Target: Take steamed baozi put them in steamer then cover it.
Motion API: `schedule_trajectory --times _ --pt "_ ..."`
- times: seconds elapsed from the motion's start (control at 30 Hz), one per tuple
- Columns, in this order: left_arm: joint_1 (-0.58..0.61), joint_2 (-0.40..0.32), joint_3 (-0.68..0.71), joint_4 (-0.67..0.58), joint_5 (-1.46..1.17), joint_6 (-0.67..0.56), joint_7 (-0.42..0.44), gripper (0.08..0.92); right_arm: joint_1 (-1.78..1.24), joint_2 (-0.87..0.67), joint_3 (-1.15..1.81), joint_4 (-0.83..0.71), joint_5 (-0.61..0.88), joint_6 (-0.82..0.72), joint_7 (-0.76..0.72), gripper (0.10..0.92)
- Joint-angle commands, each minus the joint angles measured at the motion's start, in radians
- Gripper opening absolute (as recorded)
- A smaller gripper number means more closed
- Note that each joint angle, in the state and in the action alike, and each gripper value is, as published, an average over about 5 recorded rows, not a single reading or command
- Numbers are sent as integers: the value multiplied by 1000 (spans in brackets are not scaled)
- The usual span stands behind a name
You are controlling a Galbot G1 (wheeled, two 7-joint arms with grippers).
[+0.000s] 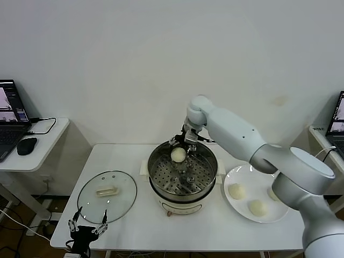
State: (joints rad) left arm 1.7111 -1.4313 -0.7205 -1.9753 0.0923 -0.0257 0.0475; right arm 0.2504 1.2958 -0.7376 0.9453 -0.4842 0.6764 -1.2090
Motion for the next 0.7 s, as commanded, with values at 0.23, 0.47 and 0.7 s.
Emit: schedule_trajectory --times 0.23,0.47,0.7 --pt "11 0 -1 -17 2 1 2 823 184 -339 -27 363 470 -556 -169 823" --pt "30 8 1 -32 2 1 3 823 179 -557 -56 476 576 -932 -159 823" --pt "35 28 15 -31 2 5 8 823 87 -771 -46 601 547 -1151 -148 823"
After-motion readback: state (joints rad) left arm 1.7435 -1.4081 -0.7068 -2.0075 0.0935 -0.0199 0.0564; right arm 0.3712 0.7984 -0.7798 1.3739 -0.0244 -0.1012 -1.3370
